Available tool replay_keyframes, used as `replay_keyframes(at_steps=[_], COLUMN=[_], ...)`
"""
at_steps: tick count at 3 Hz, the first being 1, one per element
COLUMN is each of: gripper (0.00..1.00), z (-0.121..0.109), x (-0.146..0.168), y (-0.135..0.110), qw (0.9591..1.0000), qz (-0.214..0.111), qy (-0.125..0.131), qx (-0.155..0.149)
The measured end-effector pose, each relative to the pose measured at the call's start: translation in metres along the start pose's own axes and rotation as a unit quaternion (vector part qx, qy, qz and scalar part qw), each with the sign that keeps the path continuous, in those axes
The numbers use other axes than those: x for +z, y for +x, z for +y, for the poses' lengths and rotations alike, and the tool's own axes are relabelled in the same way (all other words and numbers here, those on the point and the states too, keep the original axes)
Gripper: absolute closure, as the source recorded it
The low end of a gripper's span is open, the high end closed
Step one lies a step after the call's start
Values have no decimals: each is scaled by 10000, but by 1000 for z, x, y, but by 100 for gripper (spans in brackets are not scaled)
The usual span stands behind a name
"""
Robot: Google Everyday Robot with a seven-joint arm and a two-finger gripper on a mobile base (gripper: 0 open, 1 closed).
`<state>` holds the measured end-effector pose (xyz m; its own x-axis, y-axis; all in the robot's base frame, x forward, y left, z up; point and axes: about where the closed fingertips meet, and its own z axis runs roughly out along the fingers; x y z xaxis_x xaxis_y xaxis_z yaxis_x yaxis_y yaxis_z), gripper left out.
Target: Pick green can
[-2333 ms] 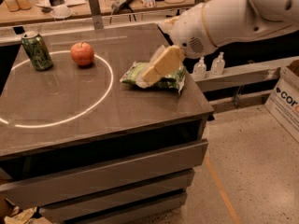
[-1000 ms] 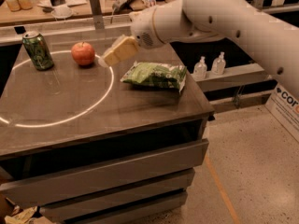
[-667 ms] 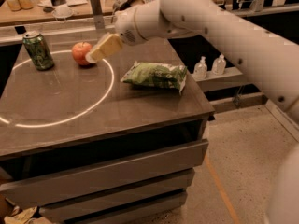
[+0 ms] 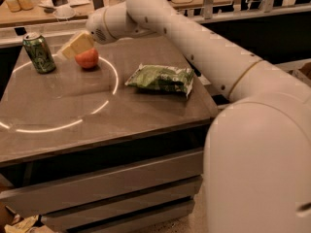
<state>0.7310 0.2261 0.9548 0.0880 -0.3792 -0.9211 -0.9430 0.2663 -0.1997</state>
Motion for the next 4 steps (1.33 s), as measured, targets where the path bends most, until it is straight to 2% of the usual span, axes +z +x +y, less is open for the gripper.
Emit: replay_keyframes(at_steps=[1,2,3,4], gripper=[0,0,0,0], z=[11,30,38,29], x=[39,67,95,117], y=[-8,-8,-9,-12], qw=[9991,9959,9934,9948], qz=[-176,-300,-305,-155], qy=[-389,-844,-1093,-974], qx=[3,90,154,263])
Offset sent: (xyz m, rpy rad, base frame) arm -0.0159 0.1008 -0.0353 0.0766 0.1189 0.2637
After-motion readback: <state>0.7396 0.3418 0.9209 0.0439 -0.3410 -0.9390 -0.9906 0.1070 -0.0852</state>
